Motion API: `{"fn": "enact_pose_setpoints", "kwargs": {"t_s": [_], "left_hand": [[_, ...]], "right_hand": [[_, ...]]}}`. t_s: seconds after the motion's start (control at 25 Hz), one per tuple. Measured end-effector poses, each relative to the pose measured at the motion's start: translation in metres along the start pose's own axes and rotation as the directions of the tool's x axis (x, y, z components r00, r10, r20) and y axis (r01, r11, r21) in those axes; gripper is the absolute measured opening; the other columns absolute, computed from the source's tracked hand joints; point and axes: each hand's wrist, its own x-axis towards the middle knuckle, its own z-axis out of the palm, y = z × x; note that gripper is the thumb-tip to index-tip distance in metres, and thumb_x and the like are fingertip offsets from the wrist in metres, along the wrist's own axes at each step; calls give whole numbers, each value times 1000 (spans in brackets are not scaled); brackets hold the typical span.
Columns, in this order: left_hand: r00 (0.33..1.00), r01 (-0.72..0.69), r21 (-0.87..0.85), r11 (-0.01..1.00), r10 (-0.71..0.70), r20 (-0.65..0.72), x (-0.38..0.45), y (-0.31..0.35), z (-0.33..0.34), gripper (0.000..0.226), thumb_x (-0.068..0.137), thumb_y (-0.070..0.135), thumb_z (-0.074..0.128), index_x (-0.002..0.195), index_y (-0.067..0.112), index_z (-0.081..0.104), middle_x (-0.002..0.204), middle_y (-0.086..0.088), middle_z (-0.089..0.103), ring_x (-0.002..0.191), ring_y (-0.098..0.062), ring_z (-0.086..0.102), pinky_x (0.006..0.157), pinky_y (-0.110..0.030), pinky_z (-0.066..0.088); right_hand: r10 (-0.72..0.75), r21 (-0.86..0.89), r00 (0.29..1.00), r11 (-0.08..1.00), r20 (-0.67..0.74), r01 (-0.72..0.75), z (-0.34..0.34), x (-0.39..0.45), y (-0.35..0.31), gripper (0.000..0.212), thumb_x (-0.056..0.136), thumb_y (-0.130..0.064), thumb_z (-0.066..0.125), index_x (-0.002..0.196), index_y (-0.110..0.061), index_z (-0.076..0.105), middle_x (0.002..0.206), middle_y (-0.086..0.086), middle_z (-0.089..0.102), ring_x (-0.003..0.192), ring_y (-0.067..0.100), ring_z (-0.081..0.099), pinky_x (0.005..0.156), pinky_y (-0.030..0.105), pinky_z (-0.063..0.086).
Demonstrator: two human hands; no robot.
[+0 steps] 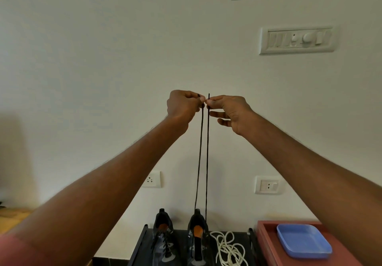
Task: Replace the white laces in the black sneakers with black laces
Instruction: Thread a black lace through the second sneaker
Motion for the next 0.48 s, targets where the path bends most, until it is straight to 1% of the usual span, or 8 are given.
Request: {"fn": "enact_pose_setpoints", "kwargs": {"t_s": [0.08,0.2,0.32,0.48], "left_hand": [[998,-54,68,996,55,-5,2,6,-1,6,87,19,82,83,15,79,84,1,77,75,-12,72,64,-24,50],[994,-114,122,986,113,17,5,13,-3,8,83,18,85,87,11,81,83,0,77,74,-9,70,73,-26,57],[992,-127,149,981,125,23,7,14,-3,6,82,16,85,81,13,80,81,1,76,75,-11,70,73,-30,58],[988,-155,198,968,150,44,11,14,-3,14,79,23,88,73,16,78,77,1,76,79,-19,74,78,-40,64]], "right_hand": [[0,-19,1000,1000,2,0,-1,0,-2,10,89,-15,81,99,-17,79,102,3,78,89,18,72,73,31,49],[-2,-32,1000,999,0,2,-2,0,-4,13,90,-16,81,102,-16,79,106,3,78,91,19,72,72,31,49],[-1,-31,1000,1000,-2,1,-2,-1,-3,15,90,-18,82,104,-16,79,106,3,78,92,19,72,72,31,49],[-15,-54,1000,998,12,16,-5,-2,-6,15,89,-22,83,103,-17,79,106,2,78,94,19,73,74,31,49]]}}
